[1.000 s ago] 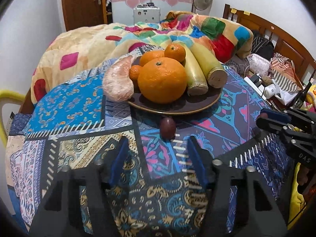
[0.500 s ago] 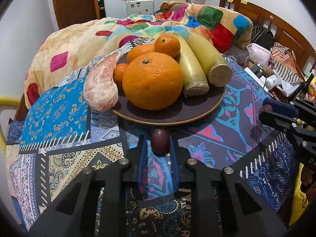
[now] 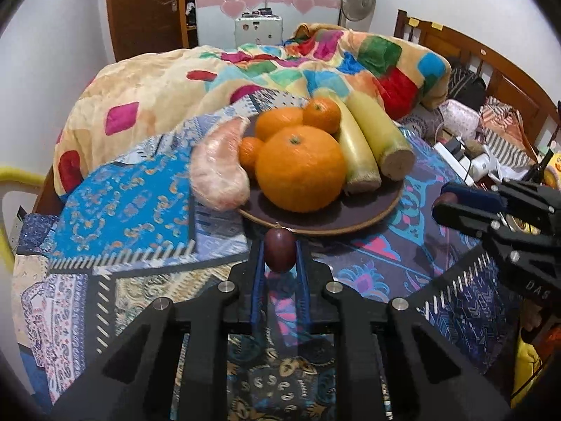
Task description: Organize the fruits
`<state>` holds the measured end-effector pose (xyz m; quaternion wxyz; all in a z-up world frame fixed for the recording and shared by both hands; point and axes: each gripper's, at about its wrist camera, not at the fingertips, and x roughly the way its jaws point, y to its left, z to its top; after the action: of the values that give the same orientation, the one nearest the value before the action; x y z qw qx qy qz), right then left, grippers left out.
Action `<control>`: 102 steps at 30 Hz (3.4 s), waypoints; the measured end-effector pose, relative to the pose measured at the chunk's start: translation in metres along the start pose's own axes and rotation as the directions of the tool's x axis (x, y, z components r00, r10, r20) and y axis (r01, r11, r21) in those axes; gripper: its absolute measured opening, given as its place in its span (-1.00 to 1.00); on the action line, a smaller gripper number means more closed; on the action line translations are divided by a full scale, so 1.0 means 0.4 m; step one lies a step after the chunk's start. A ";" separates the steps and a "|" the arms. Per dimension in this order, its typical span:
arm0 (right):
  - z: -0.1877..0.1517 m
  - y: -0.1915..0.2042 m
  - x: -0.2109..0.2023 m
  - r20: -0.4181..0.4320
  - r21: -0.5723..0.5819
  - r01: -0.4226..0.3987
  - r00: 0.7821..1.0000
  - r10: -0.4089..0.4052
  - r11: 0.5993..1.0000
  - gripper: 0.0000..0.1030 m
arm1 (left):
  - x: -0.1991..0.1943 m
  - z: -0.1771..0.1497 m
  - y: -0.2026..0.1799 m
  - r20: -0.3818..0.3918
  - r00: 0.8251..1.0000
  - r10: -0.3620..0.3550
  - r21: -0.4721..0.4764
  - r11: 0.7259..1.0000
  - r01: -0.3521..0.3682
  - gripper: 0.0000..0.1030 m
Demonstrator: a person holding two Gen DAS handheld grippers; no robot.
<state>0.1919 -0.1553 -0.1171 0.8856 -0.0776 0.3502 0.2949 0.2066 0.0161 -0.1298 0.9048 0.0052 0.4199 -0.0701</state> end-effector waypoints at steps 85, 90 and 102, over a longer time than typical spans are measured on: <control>-0.009 0.230 -0.594 0.557 0.080 0.102 0.820 -0.130 0.992 1.00 | -0.765 -0.195 -0.154 0.648 0.740 0.181 -0.112 0.983 -0.143 0.99; -0.016 0.235 -0.598 0.555 0.073 0.103 0.822 -0.126 0.992 1.00 | -0.764 -0.198 -0.162 0.649 0.739 0.181 -0.105 0.983 -0.148 0.99; -0.018 0.235 -0.605 0.556 0.066 0.102 0.822 -0.122 0.993 1.00 | -0.762 -0.197 -0.164 0.649 0.738 0.185 -0.108 0.983 -0.151 0.99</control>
<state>-0.0071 -0.1944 0.0453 0.9662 0.0064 0.0754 0.2464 -0.0558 -0.0061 0.0543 0.9969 -0.0036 0.0751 0.0246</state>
